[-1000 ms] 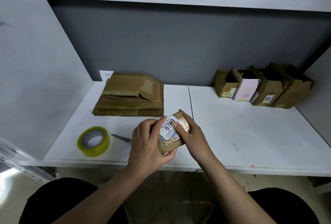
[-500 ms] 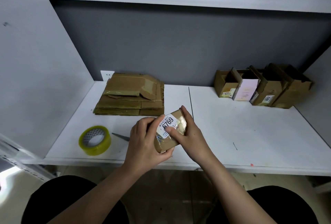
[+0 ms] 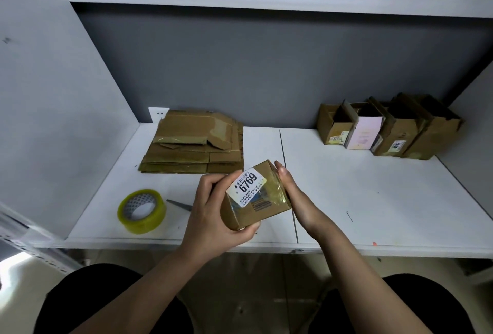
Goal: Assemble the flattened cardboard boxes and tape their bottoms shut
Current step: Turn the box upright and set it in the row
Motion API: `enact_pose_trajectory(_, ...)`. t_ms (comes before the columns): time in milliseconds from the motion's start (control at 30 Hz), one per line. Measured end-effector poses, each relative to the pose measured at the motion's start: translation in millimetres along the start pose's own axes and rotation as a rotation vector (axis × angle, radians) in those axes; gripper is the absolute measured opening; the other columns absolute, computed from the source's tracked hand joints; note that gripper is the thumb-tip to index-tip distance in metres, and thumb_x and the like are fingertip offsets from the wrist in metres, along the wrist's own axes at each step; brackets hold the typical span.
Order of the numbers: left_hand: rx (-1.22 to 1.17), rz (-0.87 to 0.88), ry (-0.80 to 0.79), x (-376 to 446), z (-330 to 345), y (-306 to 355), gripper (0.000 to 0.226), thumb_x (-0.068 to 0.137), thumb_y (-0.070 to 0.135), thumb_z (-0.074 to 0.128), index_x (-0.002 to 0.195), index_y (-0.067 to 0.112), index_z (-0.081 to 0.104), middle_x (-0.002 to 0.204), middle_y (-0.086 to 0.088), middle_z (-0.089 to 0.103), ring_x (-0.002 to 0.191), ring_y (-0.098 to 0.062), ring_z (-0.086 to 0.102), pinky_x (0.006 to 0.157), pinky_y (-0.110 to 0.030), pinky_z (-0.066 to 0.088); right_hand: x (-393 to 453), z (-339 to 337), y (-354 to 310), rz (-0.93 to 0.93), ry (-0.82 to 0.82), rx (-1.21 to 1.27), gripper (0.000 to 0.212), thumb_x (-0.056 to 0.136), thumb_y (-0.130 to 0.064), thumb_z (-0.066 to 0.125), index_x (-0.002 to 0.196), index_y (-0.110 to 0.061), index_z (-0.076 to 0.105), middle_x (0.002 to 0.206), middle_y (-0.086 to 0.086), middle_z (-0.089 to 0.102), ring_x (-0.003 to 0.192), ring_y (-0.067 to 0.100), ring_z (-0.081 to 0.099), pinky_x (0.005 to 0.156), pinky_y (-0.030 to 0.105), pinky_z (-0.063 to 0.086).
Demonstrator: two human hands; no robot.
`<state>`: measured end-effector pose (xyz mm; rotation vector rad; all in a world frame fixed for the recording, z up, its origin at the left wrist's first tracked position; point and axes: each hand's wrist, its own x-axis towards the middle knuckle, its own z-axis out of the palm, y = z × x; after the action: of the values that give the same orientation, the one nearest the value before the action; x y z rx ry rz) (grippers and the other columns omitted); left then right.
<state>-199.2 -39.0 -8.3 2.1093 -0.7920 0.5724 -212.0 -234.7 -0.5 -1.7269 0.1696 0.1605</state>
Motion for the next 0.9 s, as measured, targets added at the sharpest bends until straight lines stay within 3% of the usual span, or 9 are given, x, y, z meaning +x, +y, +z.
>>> enact_pose_trajectory(133, -0.039, -0.013, 0.009, -5, 2, -2, 0.090, 0.060, 0.054, 0.072, 0.136, 0.023, 0.036, 0.124, 0.003, 0.036, 0.120, 0.000, 0.037, 0.085, -0.003, 0.044, 12, -3, 17, 0.062, 0.085, -0.015, 0.102, 0.062, -0.097, 0.029, 0.144, -0.038, 0.031, 0.147, -0.010, 0.039, 0.135, 0.011, 0.038, 0.116, 0.043, 0.026)
enact_pose_trajectory(200, -0.040, -0.019, -0.032, -6, 2, -6, 0.091, 0.062, 0.054, 0.071, 0.139, 0.026, 0.032, 0.128, 0.002, 0.035, 0.123, -0.003, 0.037, 0.087, -0.010, 0.048, 15, -6, 24, 0.068, 0.163, 0.007, 0.089, 0.071, -0.090, 0.032, 0.137, -0.031, 0.044, 0.131, -0.005, 0.056, 0.120, 0.012, 0.054, 0.105, 0.037, 0.041)
enact_pose_trajectory(267, 0.028, -0.025, -0.101, -4, 1, -10, 0.090, 0.068, 0.056, 0.065, 0.144, 0.029, 0.024, 0.135, 0.002, 0.031, 0.129, -0.007, 0.031, 0.094, -0.033, 0.053, 16, -9, 27, 0.031, 0.291, 0.011, 0.061, 0.090, -0.068, 0.035, 0.127, -0.022, 0.055, 0.117, -0.002, 0.064, 0.105, 0.012, 0.061, 0.086, 0.024, 0.049)
enact_pose_trajectory(367, 0.105, -0.051, -0.223, -1, 2, -15, 0.092, 0.074, 0.061, 0.053, 0.150, 0.032, 0.008, 0.150, 0.015, 0.011, 0.141, 0.004, 0.002, 0.109, -0.055, 0.034, 17, -10, 32, -0.081, 0.637, -0.096, 0.046, 0.098, -0.052, 0.035, 0.115, -0.018, 0.061, 0.107, -0.001, 0.063, 0.099, 0.016, 0.060, 0.079, 0.027, 0.049)
enact_pose_trajectory(467, -0.203, -0.362, -0.388, 3, 6, -5, 0.097, 0.069, 0.073, 0.042, 0.146, 0.045, -0.009, 0.149, 0.034, -0.015, 0.141, 0.005, -0.008, 0.117, -0.042, 0.016, 15, -7, 35, -0.130, 0.846, -0.201, 0.043, 0.099, -0.047, 0.035, 0.117, -0.018, 0.061, 0.109, 0.005, 0.059, 0.105, 0.022, 0.053, 0.088, 0.034, 0.043)
enact_pose_trajectory(567, -0.577, -0.698, -0.301, 12, 20, 13, 0.101, 0.062, 0.081, 0.044, 0.146, 0.047, 0.000, 0.158, 0.017, 0.006, 0.143, -0.009, 0.016, 0.118, -0.040, 0.017, 9, 1, 29, -0.166, 0.973, -0.221, 0.036, 0.102, -0.031, 0.038, 0.130, -0.017, 0.056, 0.112, 0.010, 0.055, 0.111, 0.025, 0.047, 0.089, 0.030, 0.033)
enact_pose_trajectory(667, -0.697, -0.885, -0.108, 17, 37, 15, 0.085, 0.070, 0.079, 0.051, 0.142, 0.049, 0.015, 0.149, 0.004, 0.033, 0.131, -0.018, 0.041, 0.112, -0.044, 0.032, 5, 16, 21, -0.269, 1.002, -0.218, 0.041, 0.103, -0.029, 0.039, 0.141, -0.017, 0.045, 0.124, 0.007, 0.054, 0.118, 0.021, 0.042, 0.097, 0.029, 0.028)
enact_pose_trajectory(767, -0.665, -0.986, 0.011, 16, 44, 0, 0.065, 0.052, 0.095, 0.044, 0.112, 0.077, 0.029, 0.144, 0.007, 0.039, 0.135, -0.021, 0.034, 0.115, -0.051, 0.021, -2, 25, 11, -0.286, 0.891, -0.100, 0.043, 0.102, -0.032, 0.040, 0.145, -0.025, 0.039, 0.136, -0.005, 0.051, 0.127, 0.010, 0.042, 0.106, 0.029, 0.034)
enact_pose_trajectory(900, -0.718, -1.065, 0.003, 14, 39, -8, 0.083, 0.057, 0.091, 0.046, 0.133, 0.060, 0.031, 0.146, 0.005, 0.036, 0.138, -0.023, 0.029, 0.116, -0.051, 0.021, -8, 30, 8, -0.315, 0.902, -0.054, 0.041, 0.099, -0.034, 0.048, 0.140, -0.029, 0.048, 0.137, -0.011, 0.055, 0.125, 0.005, 0.051, 0.103, 0.028, 0.044)
